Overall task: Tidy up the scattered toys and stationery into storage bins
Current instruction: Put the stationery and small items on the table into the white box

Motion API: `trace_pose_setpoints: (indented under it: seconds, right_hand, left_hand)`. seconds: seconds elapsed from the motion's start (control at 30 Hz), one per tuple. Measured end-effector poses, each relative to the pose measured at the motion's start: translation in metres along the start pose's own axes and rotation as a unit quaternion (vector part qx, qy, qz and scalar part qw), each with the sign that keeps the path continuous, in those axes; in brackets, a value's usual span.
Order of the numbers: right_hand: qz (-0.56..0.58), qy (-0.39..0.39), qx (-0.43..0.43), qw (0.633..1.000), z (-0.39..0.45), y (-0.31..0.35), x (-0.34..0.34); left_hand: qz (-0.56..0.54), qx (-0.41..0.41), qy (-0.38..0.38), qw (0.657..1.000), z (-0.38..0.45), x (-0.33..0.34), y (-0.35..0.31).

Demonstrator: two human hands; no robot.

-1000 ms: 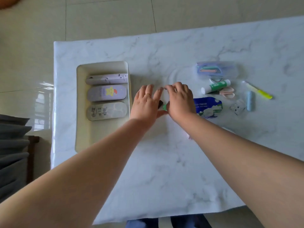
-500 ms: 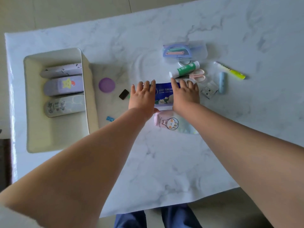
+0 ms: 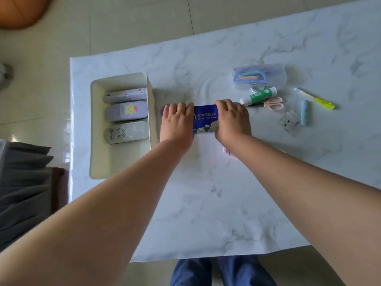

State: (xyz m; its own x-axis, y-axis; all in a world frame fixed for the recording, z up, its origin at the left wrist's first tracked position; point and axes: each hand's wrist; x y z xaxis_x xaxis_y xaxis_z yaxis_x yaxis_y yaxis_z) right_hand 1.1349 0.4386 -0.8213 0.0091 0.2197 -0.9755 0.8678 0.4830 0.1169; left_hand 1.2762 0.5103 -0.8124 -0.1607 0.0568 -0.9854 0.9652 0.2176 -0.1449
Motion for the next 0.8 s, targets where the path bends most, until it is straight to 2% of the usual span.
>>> trace_pose_setpoints:
  seconds: [0.27, 0.43, 0.53, 0.8]
  right_hand:
    - [-0.015, -0.047, -0.126, 0.991, -0.008, 0.125, -0.016]
    - [-0.044, 0.007, -0.172, 0.984, -0.021, 0.202, -0.005]
    - [-0.082, 0.023, -0.19, 0.978, -0.028, 0.225, 0.014]
    - [-0.125, 0.07, -0.146, 0.979, -0.027, 0.238, 0.054]
  left_hand:
    - [0.01, -0.104, 0.01, 0.994, -0.063, -0.05, 0.102]
    - [0.007, -0.15, 0.047, 0.988, -0.103, -0.05, 0.169]
    - [0.022, -0.137, 0.081, 0.987, -0.116, -0.033, 0.191]
    - [0.056, -0.067, 0.126, 0.988, -0.119, 0.013, 0.209]
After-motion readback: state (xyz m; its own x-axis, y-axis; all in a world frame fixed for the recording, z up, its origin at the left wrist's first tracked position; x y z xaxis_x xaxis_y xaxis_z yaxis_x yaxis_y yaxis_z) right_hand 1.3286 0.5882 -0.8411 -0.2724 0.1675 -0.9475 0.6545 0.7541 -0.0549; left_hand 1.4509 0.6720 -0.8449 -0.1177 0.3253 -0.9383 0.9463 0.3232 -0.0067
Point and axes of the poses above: each hand's wrist, its own z-axis towards the middle knuckle, its own x-axis out of the palm, y = z × x, and after that the axes turned 8 degrees about -z, right-handed
